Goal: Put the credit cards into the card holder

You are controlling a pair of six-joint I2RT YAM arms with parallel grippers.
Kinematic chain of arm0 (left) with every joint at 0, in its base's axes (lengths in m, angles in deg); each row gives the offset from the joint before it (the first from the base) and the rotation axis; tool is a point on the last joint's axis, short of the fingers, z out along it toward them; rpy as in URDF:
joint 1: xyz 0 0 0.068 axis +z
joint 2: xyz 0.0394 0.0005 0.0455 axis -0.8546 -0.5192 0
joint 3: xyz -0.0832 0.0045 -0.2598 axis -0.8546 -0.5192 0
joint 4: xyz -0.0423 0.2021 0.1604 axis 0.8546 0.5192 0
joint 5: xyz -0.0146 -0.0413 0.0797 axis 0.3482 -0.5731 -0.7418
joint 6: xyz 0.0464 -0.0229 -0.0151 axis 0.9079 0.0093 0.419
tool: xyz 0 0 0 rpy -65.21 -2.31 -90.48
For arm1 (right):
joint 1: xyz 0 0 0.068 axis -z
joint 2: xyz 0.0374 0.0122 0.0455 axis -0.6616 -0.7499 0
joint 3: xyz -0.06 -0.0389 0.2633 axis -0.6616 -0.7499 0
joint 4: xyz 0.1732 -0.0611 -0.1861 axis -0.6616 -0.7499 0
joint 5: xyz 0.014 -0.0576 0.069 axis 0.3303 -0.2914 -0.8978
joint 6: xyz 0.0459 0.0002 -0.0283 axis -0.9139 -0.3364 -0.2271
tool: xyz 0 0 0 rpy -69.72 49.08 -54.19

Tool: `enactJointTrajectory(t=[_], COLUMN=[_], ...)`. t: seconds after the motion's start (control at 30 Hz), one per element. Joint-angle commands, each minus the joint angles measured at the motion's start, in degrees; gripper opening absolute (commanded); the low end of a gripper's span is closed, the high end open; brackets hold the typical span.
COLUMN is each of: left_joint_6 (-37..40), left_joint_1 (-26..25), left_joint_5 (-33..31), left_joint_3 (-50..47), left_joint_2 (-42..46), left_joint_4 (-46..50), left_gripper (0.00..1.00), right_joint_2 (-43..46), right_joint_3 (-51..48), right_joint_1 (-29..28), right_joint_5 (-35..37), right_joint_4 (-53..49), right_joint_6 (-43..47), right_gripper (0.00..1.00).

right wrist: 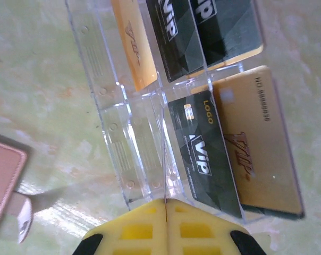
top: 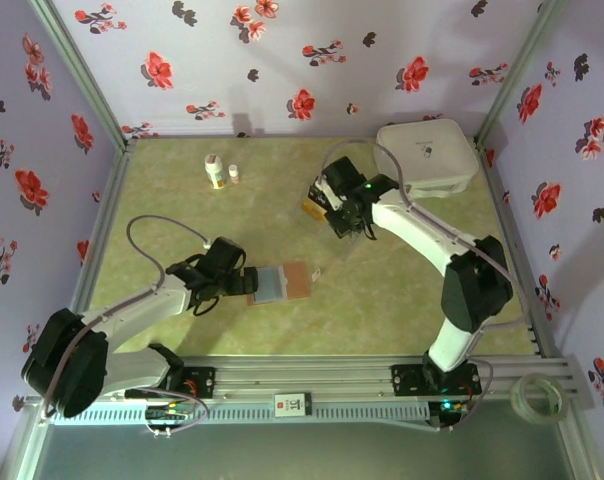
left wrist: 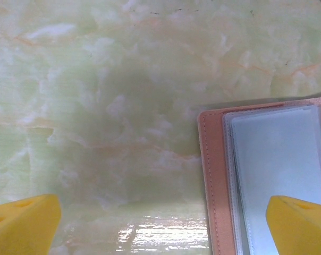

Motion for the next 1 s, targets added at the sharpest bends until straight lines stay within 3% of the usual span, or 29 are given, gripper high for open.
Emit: enactJointTrajectory(t=[0.0,0.1,0.3,0.43,0.6,0.97], left_joint_6=[1.92,1.14,1.96,2.73,2.74,2.52], left_joint_1=[0.12,0.00,-2.20,-3.21,-4.27,-6.01], left_joint_5=[0.73,1.51,1.06,0.07,-0.36,-2.40], left_joint_3=[0.36,0.59,1.10,1.14,0.92,1.05], left_joint_2=[2.23,2.96,2.62,0.97,-1.43,-5.13], left_joint_4=[1.15,1.84,2.88,1.85,0.01,-1.99], left_gripper=[1.00,1.00,1.00,1.00,1.00,1.00], right_joint_2=[4.65,8.33,16.94,19.87,18.52,9.58], right_joint_3=[-1.78,-6.47,-22.84,-32.22,-36.75,-39.32], right_joint_1=[-0.15,-0.15,-1.01,-4.29,-9.36,-13.55], right_joint_5=[-4.63,-10.63,-20.87,-21.55,-19.00,-19.05], right_joint_4=[1.24,7.06,28.24,40.59,46.11,54.11], right_joint_6=[-4.81,-11.86,-30.19,-39.85,-42.93,-45.74], right_gripper=[0.00,0.00,0.00,0.00,0.00,0.00])
